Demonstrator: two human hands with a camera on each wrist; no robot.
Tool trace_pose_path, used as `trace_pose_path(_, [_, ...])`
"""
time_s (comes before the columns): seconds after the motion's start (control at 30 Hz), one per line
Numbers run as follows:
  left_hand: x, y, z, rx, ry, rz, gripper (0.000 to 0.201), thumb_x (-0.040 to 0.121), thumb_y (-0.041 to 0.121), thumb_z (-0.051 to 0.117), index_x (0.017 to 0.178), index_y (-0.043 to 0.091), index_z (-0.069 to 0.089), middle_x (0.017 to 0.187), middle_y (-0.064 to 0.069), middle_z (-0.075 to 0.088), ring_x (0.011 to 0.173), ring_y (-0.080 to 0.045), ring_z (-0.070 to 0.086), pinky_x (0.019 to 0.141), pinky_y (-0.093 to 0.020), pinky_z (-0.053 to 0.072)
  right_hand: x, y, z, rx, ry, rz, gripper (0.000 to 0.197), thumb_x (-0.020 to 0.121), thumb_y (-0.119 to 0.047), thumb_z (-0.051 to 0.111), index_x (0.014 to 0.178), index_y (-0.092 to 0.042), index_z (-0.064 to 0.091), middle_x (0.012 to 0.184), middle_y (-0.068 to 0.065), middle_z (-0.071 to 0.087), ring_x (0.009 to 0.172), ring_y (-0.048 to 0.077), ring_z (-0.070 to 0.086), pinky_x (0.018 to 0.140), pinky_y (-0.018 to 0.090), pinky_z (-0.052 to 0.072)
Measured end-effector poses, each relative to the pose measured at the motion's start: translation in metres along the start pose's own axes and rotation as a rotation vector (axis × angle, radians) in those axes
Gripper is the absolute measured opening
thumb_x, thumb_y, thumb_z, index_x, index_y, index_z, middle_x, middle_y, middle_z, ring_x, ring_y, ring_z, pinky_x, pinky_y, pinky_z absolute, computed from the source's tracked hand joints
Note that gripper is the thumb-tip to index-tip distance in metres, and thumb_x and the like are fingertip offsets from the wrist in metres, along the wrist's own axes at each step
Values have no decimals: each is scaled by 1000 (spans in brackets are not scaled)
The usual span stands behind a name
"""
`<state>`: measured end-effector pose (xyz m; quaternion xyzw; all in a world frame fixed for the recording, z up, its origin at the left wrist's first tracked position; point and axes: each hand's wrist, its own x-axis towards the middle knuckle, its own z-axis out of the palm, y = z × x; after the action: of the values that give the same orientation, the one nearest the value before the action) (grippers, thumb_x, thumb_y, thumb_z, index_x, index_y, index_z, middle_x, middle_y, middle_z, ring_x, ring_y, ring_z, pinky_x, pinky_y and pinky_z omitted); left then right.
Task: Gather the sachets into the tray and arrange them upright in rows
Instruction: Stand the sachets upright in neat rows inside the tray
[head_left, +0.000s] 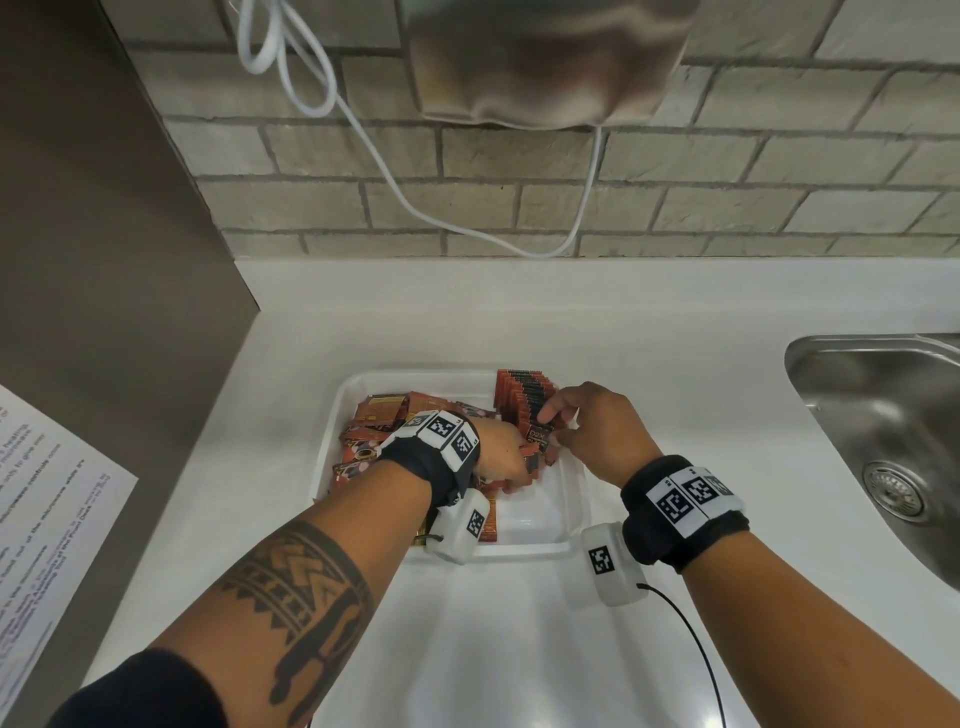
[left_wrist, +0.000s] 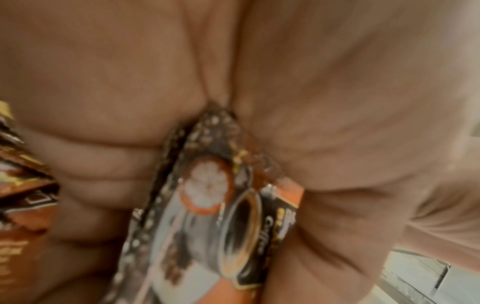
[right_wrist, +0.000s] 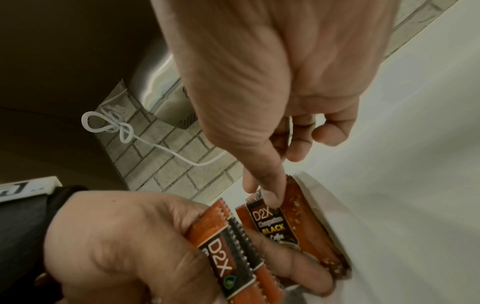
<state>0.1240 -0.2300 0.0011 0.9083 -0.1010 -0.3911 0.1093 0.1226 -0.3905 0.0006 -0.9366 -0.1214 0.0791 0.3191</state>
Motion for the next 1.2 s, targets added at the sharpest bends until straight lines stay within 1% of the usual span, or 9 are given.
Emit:
trace_pose_path(0.2, [-1, 0, 0, -25, -6, 3, 27, 89, 25, 66, 106, 6, 72, 83, -5, 64, 76, -21, 56, 62, -26, 43, -2, -7, 0, 64, -18, 13, 27, 82, 15, 61, 92, -7, 73, 73, -2, 56, 59, 2, 53, 54, 3, 39])
trace_pose_path(0.33, [-1, -1, 0, -13, -8, 1, 15, 90, 25, 65, 94, 11, 67, 79, -4, 60, 78, -22, 54, 60, -26, 41, -1, -6, 2, 11, -26, 5, 30, 79, 12, 64, 91, -14, 73, 75, -7, 55, 65, 4, 53, 60, 4, 41])
trace_pose_path(0.57, [0, -3, 0, 2, -17, 6, 17, 91, 30, 64, 90, 13, 67, 76, -2, 59, 74, -20, 54, 63, -27, 42, 1, -4, 4, -2, -32, 3, 32, 79, 8, 69, 90, -22, 72, 82, -6, 54, 69, 2, 50, 62, 5, 41])
trace_pose_path(0.77, [-4, -4, -1, 3, -20, 27, 15, 91, 27, 66, 91, 12, 67, 82, -4, 60, 74, -19, 53, 58, -25, 40, -2, -1, 0, 9, -16, -10, 27, 79, 4, 72, 94, -19, 74, 90, -3, 55, 70, 2, 51, 61, 4, 39])
trace_pose_path(0.87, [-9, -8, -4, -17, 8, 29, 20, 89, 31, 69, 82, 13, 66, 82, -3, 62, 73, -18, 54, 63, -27, 43, -5, 1, -3, 32, 8, -22, 24, 82, 1, 72, 95, -20, 73, 94, -1, 59, 71, 2, 52, 63, 4, 39])
trace_pose_path(0.97, [-15, -19, -10, -133, 41, 64, 27, 86, 36, 71, 92, 9, 74, 83, -3, 68, 76, -22, 61, 68, -30, 48, -12, -1, -7, 77, 65, -49, 15, 85, -14, 76, 91, -27, 72, 91, -5, 64, 76, 1, 53, 66, 6, 39])
trace_pose_path(1.03, [-20, -28, -13, -318, 55, 144, 28, 87, 33, 73, 103, 10, 75, 92, -8, 75, 86, -27, 70, 81, -36, 56, -18, -6, -12, 173, 67, -58, 9, 85, -23, 78, 89, -28, 72, 88, -7, 68, 77, 4, 58, 68, 8, 43])
trace_pose_path(1.1, [-27, -33, -13, -572, 76, 279, 28, 88, 29, 75, 101, 5, 74, 96, -12, 77, 88, -26, 72, 94, -42, 55, -22, -13, -17, 267, 30, -79, 10, 85, -26, 80, 91, -26, 72, 85, -7, 71, 74, 5, 62, 68, 8, 46])
trace_pose_path(1.2, [-32, -32, -15, -793, 174, 399, 11, 87, 19, 79, 93, 11, 75, 89, -5, 76, 85, -19, 71, 95, -41, 56, -20, -22, -22, 334, 13, -106, 11, 84, -22, 81, 91, -24, 72, 83, -5, 73, 71, 8, 65, 69, 16, 51])
